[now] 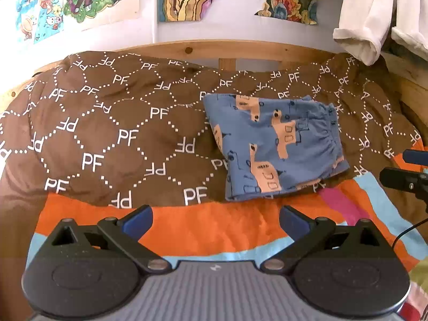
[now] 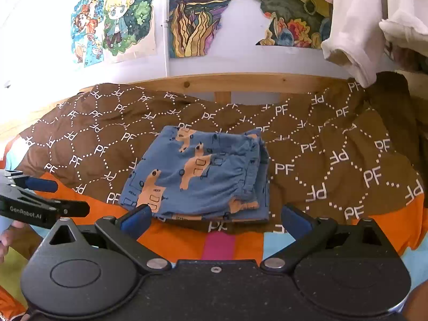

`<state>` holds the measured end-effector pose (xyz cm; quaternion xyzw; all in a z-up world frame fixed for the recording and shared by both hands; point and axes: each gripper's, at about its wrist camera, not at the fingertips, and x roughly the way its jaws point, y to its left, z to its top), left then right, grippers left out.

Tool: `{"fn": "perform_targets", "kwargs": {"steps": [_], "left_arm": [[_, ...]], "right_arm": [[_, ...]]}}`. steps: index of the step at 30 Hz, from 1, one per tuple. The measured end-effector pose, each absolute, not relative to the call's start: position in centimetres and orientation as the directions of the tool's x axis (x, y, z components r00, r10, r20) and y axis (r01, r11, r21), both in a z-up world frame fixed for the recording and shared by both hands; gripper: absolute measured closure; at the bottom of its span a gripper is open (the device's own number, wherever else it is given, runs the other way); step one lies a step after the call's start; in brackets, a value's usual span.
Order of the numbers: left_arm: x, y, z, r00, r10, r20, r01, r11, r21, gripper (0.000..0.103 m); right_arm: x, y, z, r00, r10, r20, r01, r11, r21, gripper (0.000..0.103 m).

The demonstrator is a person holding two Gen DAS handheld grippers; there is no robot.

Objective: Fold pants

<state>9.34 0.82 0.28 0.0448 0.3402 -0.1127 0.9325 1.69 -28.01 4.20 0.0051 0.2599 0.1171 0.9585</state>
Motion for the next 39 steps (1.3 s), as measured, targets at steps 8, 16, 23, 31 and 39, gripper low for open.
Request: {"fn": "perform_targets", "kwargs": {"steps": [8, 16, 23, 31, 39], "left_arm": [[8.5, 0.9, -0.7, 0.726, -0.174, -0.665, 0.25, 0.968, 0.02, 0.0], [8.2, 1.2, -1.1, 0.714, -0.165, -0.681, 0.248, 0.968, 0.025, 0.0], [8.3, 0.9, -0.9, 0.704, -0.132, -0.698, 0.244, 0.968, 0.063, 0.0], [8.1, 0.8, -0.5, 0.714, -0.146, -0.685, 0.249, 0.967, 0.053, 0.0], [8.1, 0.7, -0.5, 0.71, -0.142, -0.689, 0.251, 0.966, 0.06, 0.0]], "right_arm": [[1.5, -28.1, 3.4, 0.82, 0.229, -0.524, -0.215, 0.973, 0.089, 0.001], [1.3, -28.1, 3.1, 0.809, 0.23, -0.541, -0.215, 0.972, 0.092, 0.001], [1.4, -28.1, 3.1, 0.808, 0.231, -0.542, -0.215, 0.972, 0.093, 0.001], [1.4, -28.1, 3.1, 0.806, 0.235, -0.543, -0.218, 0.971, 0.096, 0.001], [1.5, -28.1, 3.1, 0.804, 0.242, -0.543, -0.223, 0.97, 0.101, 0.001]]}}
